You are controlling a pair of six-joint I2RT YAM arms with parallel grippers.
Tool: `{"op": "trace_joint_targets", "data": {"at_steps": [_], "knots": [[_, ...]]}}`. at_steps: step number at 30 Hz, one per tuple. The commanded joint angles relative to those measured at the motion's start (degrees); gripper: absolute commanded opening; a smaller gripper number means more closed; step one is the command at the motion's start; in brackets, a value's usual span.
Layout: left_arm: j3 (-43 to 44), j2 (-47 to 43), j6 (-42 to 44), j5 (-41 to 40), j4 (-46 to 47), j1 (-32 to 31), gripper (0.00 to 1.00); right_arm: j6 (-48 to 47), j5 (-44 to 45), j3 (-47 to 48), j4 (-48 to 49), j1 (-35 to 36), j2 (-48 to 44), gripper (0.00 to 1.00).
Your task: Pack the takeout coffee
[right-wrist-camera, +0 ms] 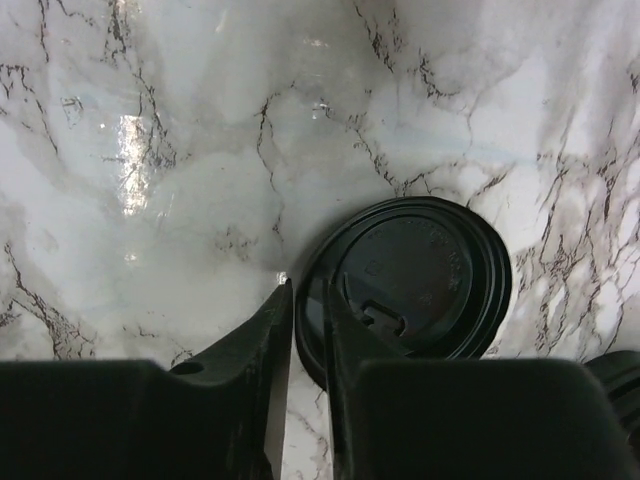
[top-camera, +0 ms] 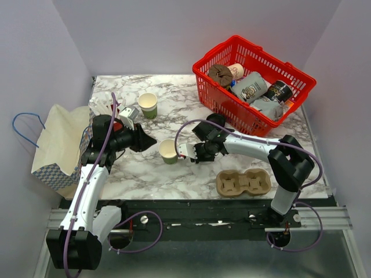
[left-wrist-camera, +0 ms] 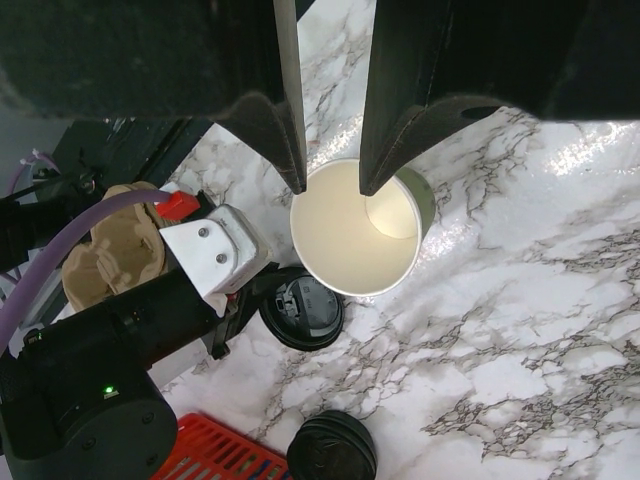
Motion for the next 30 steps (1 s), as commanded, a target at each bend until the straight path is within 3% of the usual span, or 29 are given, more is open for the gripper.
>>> {"op": "trace_joint_targets", "data": {"at_steps": [1,6,14,17,23,30], "knots": [[1.1,0.0,0.4,-0.7,-0.1,0.2,0.36,0.7,2.2,0.0,0.3,0.6,0.3,0.23],[1.3,0.6,0.5,-0.6,0.8,0.2,0.36,2.0,3.1,0.0,-1.0,0.6,0.9,0.2],[2.0,0.9,0.4,-0.6,1.4,0.2,0.36,3.1,4.3,0.2,-1.5,0.6,0.2,0.02],[2.6,0.8,0.6,-0.6,1.3,0.2,0.36,3.8,4.1,0.9,-3.9,0.6,-4.1,0.01],[3.0,1.3,4.1,-2.1,1.7,0.2,0.37,10.9,-8.0,15.2,-17.0,-3.1,-11.5,0.01],[4.4,0.5,8.7,-10.4,0.0,0.2,0.49,21.3,-25.9,33.2,-21.0,-4.8,-5.0,0.01]]}}
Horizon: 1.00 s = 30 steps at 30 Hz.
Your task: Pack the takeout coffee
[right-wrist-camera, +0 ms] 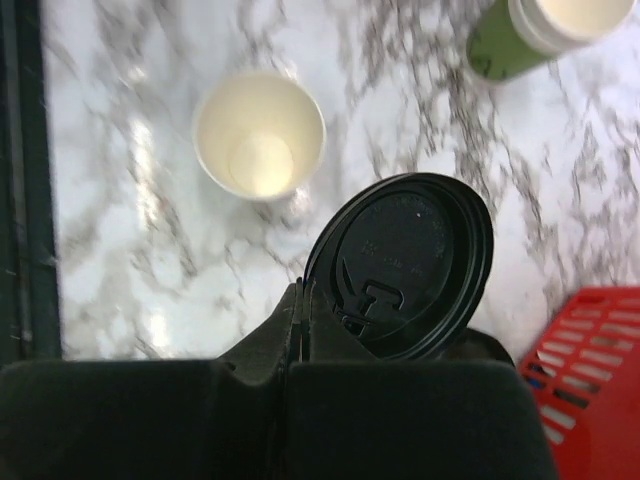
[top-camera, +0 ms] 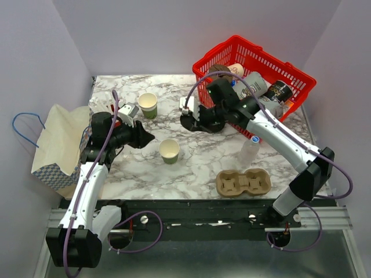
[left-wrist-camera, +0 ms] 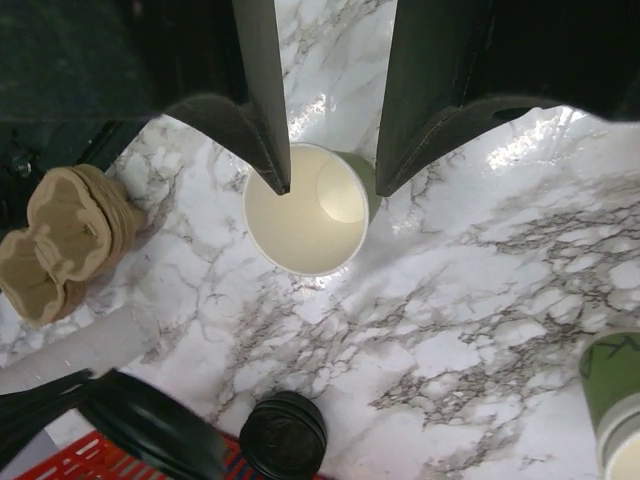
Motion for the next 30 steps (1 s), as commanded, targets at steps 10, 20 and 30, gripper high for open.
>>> {"op": "trace_joint_targets", "data": {"at_steps": [10,20,30], "knots": [[7.9,-6.8,22.0,-3.5,-15.2,0.2,0.55,31.5,-50.3,13.8,4.1,-6.3,16.3,0.01],[8.0,-5.8,26.3,-3.8,-17.6,-1.0,0.66,65.2,-61.9,6.9,33.3,-6.3,22.9,0.01],[5.2,-0.8,25.4,-3.9,-11.3,-2.3,0.66,86.9,-62.2,0.5,57.8,-6.3,27.7,0.01]]}}
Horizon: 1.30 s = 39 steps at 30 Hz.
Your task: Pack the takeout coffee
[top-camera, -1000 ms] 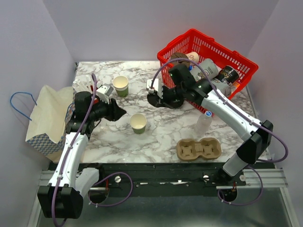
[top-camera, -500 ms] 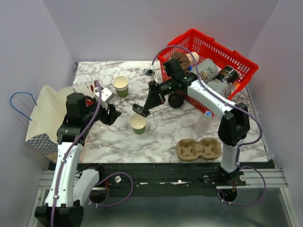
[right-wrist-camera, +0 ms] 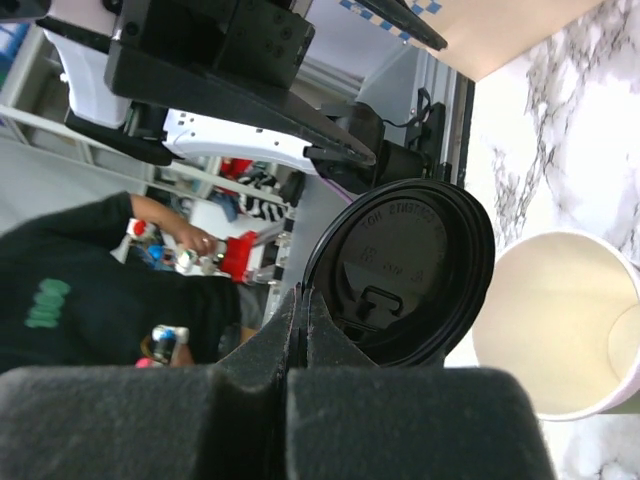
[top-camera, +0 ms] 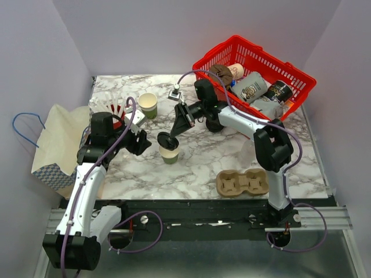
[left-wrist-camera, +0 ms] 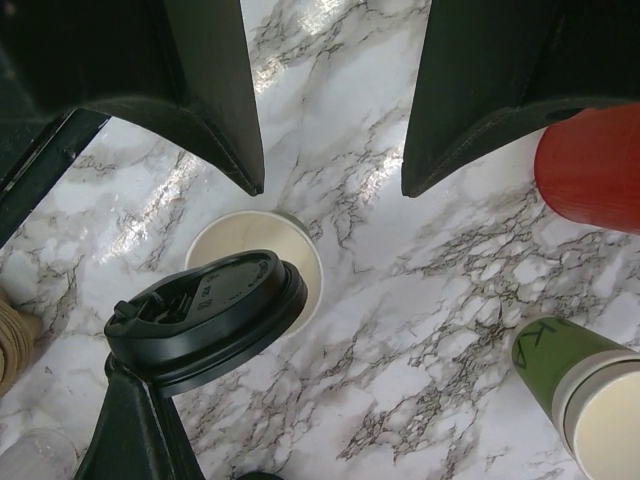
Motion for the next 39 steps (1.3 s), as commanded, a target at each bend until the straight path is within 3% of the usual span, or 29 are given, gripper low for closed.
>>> {"op": "trace_joint_targets", "data": {"at_steps": [1,3,7,14,39], "knots": [[-0.8,1.5,0.4,0.7,4.2,-1.1,0.66,12.8,-4.8,-3.2,14.1,0.2,2.2,0.01],[-1.2,2.1,0.2,0.7,4.7,-1.6,0.66,17.4,-4.6,-4.1,19.8,0.2,2.7,0.01],[-2.2,2.9,-1.2,0.5,6.8,-3.2,0.66,18.1,-3.2,-4.8,20.8,0.2,3.9,0.01],[-4.6,3.8,-2.8,-0.3,9.8,-5.3,0.66,13.8,-0.5,-4.2,13.7,0.2,5.0,0.01],[-5.7,9.4,-2.0,-0.9,15.6,-8.9,0.66,9.8,4.0,-4.9,9.6,-0.7,5.8,0.06]]}}
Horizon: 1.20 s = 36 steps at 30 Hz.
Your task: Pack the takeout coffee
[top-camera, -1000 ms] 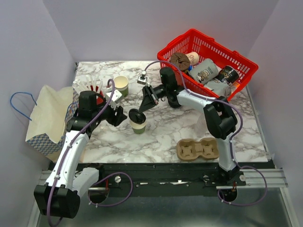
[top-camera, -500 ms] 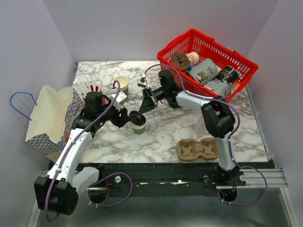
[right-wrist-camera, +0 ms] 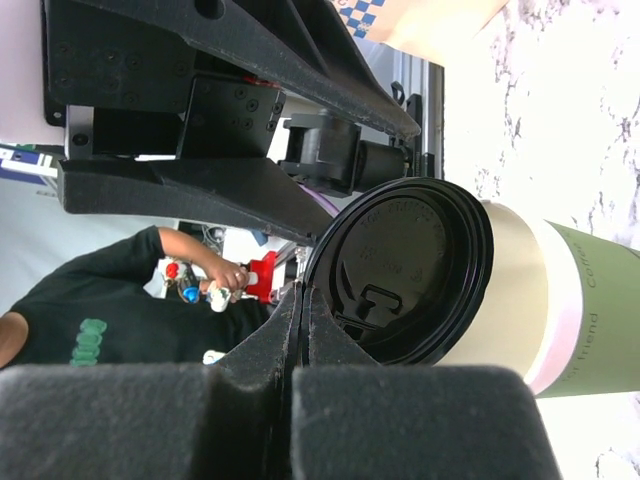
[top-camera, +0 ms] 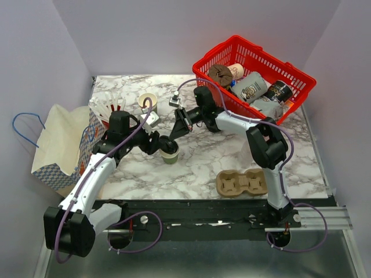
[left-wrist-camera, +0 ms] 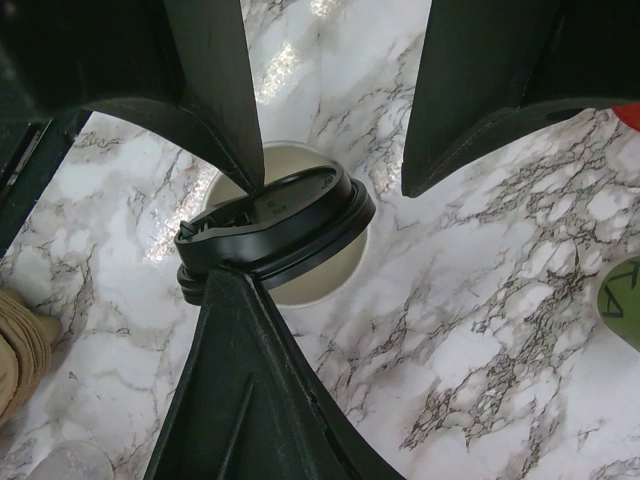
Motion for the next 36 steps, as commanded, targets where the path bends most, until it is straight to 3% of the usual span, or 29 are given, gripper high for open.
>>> {"op": "trace_joint_targets", "data": {"at_steps": [1,14,25,36], "knots": [[-0.7,0.9,0.8,-0.4,2.5,-0.7,0.66,-2.5,1.6,0.2,-2.8,-0.7,1.0,0.06],[-0.6,3.3,1.1,0.0,4.7,-1.7,0.66,-6.2,3.1,0.7,-7.6,-1.7,0.5,0.09],[-0.1,4.4,0.8,0.6,5.8,-2.1,0.66,-9.8,4.4,1.3,-11.3,-2.3,0.0,0.21],[-0.5,4.6,0.4,0.8,6.2,-2.3,0.66,-14.8,6.1,2.3,-17.3,-2.9,-0.2,0.24]]}}
